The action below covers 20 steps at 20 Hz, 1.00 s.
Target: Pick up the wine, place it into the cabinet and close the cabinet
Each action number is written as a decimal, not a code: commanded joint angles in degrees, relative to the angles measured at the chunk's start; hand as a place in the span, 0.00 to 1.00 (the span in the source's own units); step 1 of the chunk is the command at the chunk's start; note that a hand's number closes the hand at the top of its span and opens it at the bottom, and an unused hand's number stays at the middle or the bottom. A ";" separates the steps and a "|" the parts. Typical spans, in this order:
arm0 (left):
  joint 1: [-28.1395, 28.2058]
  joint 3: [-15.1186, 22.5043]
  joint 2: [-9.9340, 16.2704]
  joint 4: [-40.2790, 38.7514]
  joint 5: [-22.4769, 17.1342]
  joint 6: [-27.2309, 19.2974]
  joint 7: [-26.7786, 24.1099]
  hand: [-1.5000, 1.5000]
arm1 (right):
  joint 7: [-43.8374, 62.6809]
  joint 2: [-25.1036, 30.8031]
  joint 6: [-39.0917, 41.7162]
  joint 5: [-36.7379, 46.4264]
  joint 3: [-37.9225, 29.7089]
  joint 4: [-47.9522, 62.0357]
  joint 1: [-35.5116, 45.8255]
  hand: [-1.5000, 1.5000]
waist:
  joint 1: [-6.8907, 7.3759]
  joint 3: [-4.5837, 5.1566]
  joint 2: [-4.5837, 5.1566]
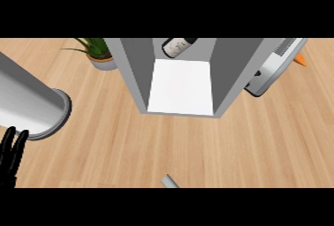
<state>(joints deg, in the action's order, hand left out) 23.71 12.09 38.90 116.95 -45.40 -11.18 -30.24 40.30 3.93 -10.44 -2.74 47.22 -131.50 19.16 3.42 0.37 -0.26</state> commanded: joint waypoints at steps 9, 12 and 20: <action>2.87 -10.36 4.51 -0.69 -8.46 10.35 1.27 0.00 | -2.71 -3.89 -13.90 -14.73 -8.39 29.56 36.62 1.00 | 1.93 -0.16 0.55; 1.61 -13.34 4.76 -4.03 -9.02 12.25 0.43 0.00 | -5.58 -3.90 -15.34 -19.00 -11.13 37.56 44.46 1.00 | 1.29 -0.14 0.62; -0.68 -15.56 6.48 -5.02 -11.28 14.19 3.45 0.00 | -6.96 -3.93 -1.08 -39.90 -15.84 53.80 52.95 1.00 | 2.25 -0.20 1.57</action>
<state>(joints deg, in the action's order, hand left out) 24.23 -1.56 44.13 112.58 -55.19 2.01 -28.02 31.68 0.15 -18.37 -32.33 33.28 -82.83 69.33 4.98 0.13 0.79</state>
